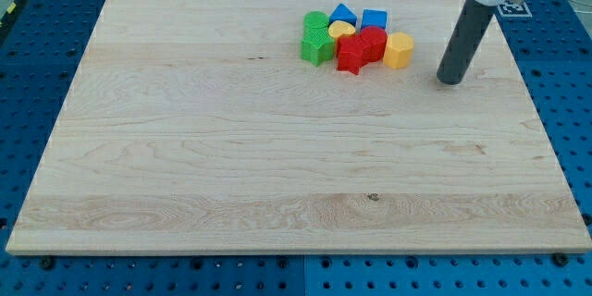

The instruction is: Slide the yellow hexagon into the red star

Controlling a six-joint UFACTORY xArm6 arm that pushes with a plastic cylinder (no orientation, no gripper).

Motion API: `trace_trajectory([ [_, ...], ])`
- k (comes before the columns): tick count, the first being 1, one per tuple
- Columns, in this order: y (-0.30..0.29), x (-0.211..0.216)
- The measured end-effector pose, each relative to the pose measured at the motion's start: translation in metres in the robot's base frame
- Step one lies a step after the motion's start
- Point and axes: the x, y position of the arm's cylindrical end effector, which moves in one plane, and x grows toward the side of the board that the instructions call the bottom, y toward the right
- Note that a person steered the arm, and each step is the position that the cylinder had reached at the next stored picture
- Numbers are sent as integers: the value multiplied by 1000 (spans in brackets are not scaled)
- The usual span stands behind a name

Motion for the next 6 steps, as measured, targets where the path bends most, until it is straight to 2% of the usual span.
trace_trajectory([
  [2, -13, -43],
  [6, -130, -44],
])
